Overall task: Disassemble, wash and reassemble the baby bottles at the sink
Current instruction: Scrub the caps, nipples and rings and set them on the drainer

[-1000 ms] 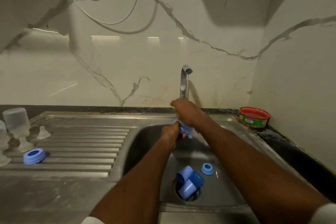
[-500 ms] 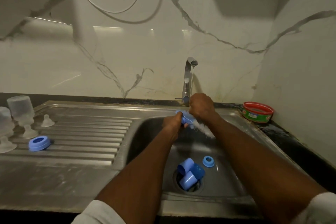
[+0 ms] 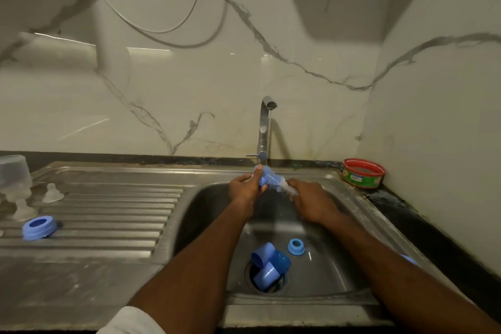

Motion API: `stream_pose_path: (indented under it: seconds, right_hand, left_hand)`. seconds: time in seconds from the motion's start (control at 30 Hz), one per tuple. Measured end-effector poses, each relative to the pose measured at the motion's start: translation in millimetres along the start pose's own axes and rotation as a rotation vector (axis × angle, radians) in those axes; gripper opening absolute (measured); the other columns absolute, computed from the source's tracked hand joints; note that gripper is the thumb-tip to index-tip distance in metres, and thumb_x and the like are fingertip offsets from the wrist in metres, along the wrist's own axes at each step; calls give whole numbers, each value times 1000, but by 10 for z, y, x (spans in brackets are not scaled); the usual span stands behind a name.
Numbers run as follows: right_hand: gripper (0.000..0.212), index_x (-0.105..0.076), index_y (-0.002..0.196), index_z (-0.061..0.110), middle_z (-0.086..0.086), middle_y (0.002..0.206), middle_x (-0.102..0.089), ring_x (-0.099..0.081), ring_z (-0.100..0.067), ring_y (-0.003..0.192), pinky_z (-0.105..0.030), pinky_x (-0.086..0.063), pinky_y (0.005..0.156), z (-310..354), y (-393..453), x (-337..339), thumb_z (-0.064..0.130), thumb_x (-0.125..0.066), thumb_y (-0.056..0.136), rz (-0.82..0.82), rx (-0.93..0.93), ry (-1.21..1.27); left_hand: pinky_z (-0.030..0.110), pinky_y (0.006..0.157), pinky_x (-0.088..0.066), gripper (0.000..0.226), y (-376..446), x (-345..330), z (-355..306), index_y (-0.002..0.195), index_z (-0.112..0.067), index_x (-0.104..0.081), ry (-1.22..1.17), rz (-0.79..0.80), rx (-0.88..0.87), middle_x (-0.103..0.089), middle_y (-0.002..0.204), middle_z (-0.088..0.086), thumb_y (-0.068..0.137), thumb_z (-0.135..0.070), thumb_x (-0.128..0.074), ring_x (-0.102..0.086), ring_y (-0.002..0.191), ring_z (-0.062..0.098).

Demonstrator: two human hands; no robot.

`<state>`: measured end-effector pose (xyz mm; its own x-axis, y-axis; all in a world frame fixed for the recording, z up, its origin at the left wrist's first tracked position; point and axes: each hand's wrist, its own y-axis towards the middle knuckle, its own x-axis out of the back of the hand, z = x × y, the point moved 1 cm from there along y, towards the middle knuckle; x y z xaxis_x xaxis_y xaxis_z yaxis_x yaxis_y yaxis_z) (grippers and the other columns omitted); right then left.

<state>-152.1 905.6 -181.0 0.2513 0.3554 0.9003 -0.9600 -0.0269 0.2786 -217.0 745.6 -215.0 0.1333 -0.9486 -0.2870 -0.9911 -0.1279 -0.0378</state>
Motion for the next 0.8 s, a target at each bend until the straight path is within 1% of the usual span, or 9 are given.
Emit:
stream_pose_path:
  seconds: [0.07, 0.17, 0.23, 0.3, 0.4, 0.5, 0.57, 0.63, 0.8]
  right_hand:
    - [40, -57, 138, 31, -3, 123, -68, -64, -19, 105, -34, -51, 94, -12, 10, 31, 27, -61, 99, -66, 6, 30]
    - [45, -58, 140, 26, -5, 125, -68, -64, -21, 108, -31, -49, 94, -20, 55, 38, 20, -66, 96, -89, -13, 50]
    - [47, -57, 140, 17, -8, 132, -64, -61, -22, 117, -29, -44, 100, -9, 73, 29, 13, -68, 95, -62, -2, 23]
    - [52, -54, 142, 13, -9, 139, -59, -56, -22, 125, -24, -38, 104, 18, 75, 35, 8, -69, 92, -69, 32, 16]
    - [65, -44, 149, 16, -7, 147, -52, -51, -21, 131, -25, -35, 109, 49, 90, -8, 14, -73, 91, -44, 41, 20]
    - [64, -42, 150, 18, -7, 146, -53, -54, -20, 128, -21, -37, 102, 87, 57, -23, 12, -71, 93, -23, 57, 30]
    - [64, -43, 149, 20, -7, 143, -56, -57, -22, 125, -21, -39, 100, 98, 25, 27, 6, -69, 92, -88, 106, 45]
    - [68, -40, 152, 22, -9, 144, -55, -57, -25, 126, -28, -42, 104, 128, 5, 102, 3, -67, 92, -119, 102, 40]
    - [68, -40, 153, 25, -6, 134, -62, -62, -20, 114, -30, -52, 97, 142, -26, 91, 16, -71, 92, -74, 126, 8]
  left_hand:
    - [38, 85, -61, 34, -24, -16, -30, 99, -9, -74, -26, -15, -21, -77, 92, 9, 88, -41, -76, -75, 91, 24]
    - [38, 90, -60, 20, -90, -113, -102, 93, -10, -74, -84, 87, 2, -78, 95, 11, 95, -29, -69, -74, 96, 27]
    - [36, 94, -58, 13, -118, -147, -129, 102, -9, -73, -83, 134, 4, -77, 99, 12, 97, -18, -66, -72, 101, 26]
    - [34, 94, -58, 21, -124, -149, -118, 114, -4, -70, -97, 150, 7, -75, 100, 11, 96, -13, -68, -72, 100, 24]
    - [33, 90, -59, 25, -97, -93, -114, 114, -7, -71, -133, 86, 8, -76, 103, 10, 91, -18, -74, -73, 98, 22]
    - [26, 79, -60, 29, -89, -61, -105, 110, -8, -74, -109, 108, -26, -78, 101, 9, 88, -27, -77, -75, 97, 21]
    - [26, 85, -59, 32, -137, -105, -98, 108, -6, -75, -124, 228, 1, -78, 102, 9, 89, -32, -75, -74, 101, 20]
    - [31, 94, -58, 35, -173, -142, -106, 107, -4, -76, -99, 290, -10, -78, 103, 10, 89, -35, -75, -74, 103, 21]
    - [32, 82, -61, 30, -66, -13, -118, 96, -11, -77, -50, -2, -62, -79, 89, 5, 83, -38, -81, -75, 93, 22]
